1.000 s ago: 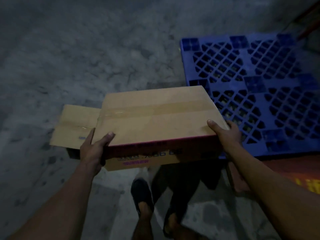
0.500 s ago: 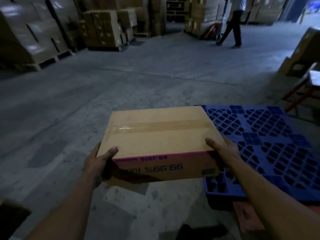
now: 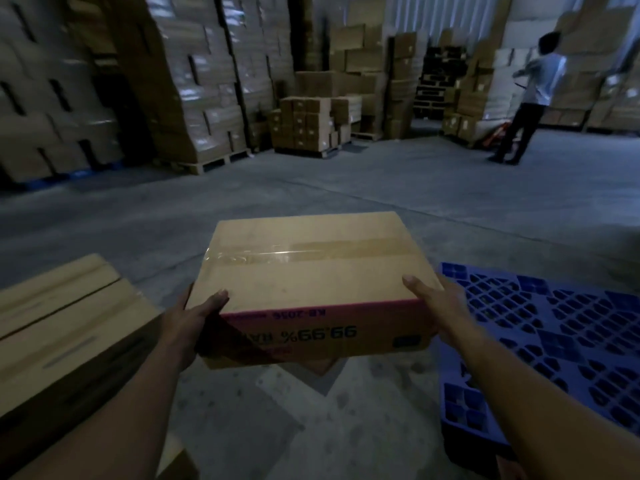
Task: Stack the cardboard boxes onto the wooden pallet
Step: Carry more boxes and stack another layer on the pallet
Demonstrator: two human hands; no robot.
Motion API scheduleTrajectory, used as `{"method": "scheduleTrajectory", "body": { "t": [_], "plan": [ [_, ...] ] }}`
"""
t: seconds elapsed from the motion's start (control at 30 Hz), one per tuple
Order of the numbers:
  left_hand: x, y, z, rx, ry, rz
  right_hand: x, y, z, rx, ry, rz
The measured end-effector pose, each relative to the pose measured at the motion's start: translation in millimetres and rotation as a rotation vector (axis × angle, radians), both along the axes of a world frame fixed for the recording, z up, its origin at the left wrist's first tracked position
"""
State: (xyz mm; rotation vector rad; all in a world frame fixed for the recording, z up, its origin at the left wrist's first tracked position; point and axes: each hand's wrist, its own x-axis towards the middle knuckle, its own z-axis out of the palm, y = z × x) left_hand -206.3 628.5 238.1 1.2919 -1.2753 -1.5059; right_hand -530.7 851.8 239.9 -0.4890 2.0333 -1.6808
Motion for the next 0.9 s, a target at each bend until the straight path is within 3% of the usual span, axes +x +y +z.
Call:
{"method": "scheduleTrajectory", "body": {
  "t": [0.2, 0.4, 0.63, 0.9],
  "plan": [
    [65.8, 63.4, 18.0, -0.032, 0.079, 0.178, 31.9, -2.9, 24.5, -0.003, 0.059, 0.183],
    [152.3, 148.0, 8.1, -0.047, 0.076, 0.399, 81.7, -14.3, -0.5, 0.001, 0.060, 0.363],
    [278.1, 212.0, -2.1, -0.003, 0.011, 0.660, 221.7, -28.7, 0.1, 0.041, 0.018, 0.604],
    [455.6, 227.1, -46.1, 0.060, -0.085, 0.869, 396.2, -78.8, -49.2, 0.035, -0.018, 0.793]
  ]
}}
